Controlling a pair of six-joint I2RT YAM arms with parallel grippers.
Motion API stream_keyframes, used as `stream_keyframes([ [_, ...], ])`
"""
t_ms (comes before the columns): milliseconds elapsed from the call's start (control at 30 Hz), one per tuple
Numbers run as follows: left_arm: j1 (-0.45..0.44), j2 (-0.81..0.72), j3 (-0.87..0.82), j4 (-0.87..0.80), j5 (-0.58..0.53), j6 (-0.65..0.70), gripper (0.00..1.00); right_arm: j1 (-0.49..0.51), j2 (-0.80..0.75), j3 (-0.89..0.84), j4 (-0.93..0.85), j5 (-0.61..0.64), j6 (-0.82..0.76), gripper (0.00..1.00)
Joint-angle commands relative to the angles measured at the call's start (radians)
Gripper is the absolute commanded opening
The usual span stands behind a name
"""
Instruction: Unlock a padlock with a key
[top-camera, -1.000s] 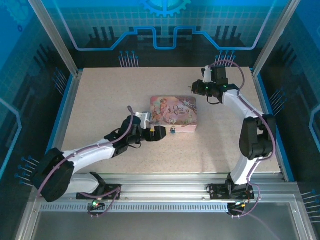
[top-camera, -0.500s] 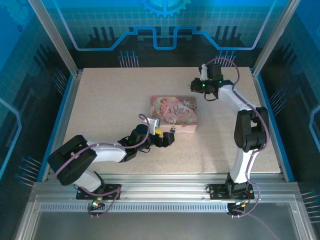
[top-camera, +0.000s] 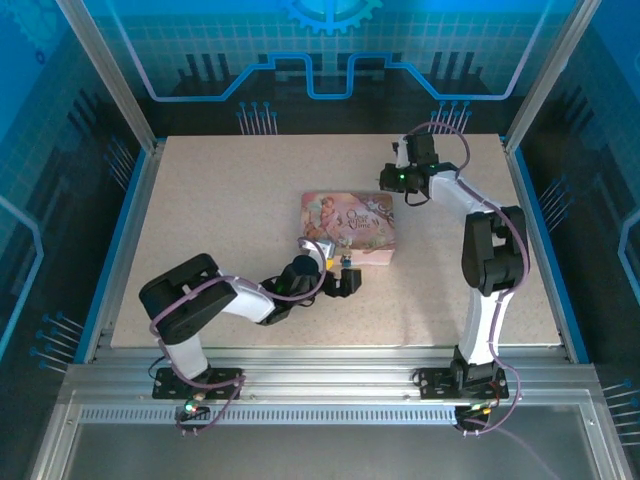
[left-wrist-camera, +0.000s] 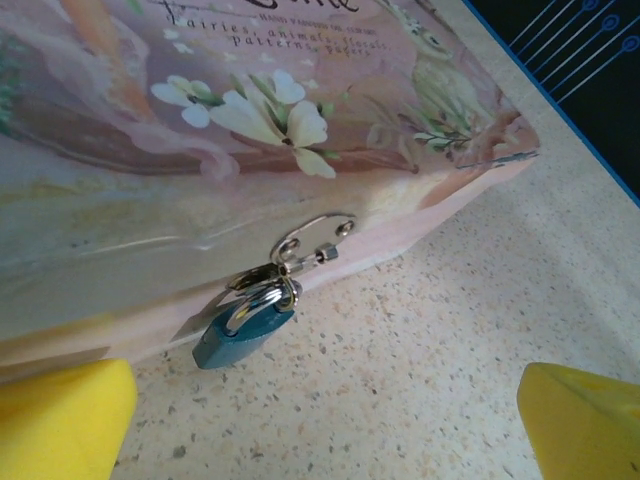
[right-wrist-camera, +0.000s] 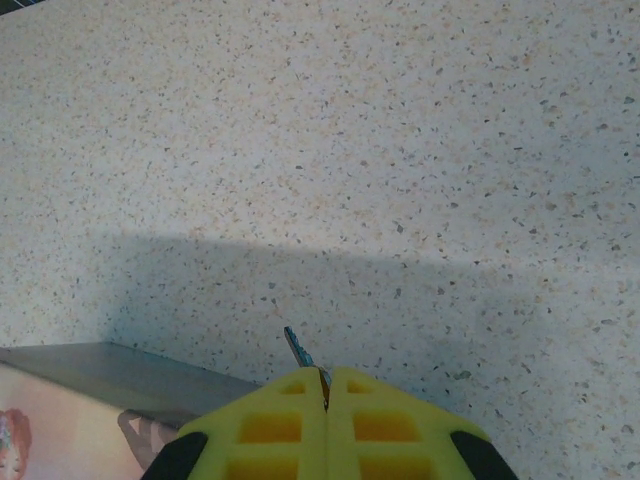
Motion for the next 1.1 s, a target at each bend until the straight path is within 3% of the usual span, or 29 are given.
stream_keyframes([
  [0,-0.012,0.04,0.045,0.059,-0.026,0.034,0.99,0.015,0.024,0.044,-0.012,0.001,-0.011,0.0],
  [767,-0.006,0.146,0.102,0.192,0.12,0.006,0.98,0.051,0.034,-0.021,0.02,-0.011,-0.017,0.0],
  [1067,0.041,0.144,0.089,0.254,0.207,-0.081,0.86,0.051,0.02,-0.041,0.031,-0.015,-0.021,0.0],
])
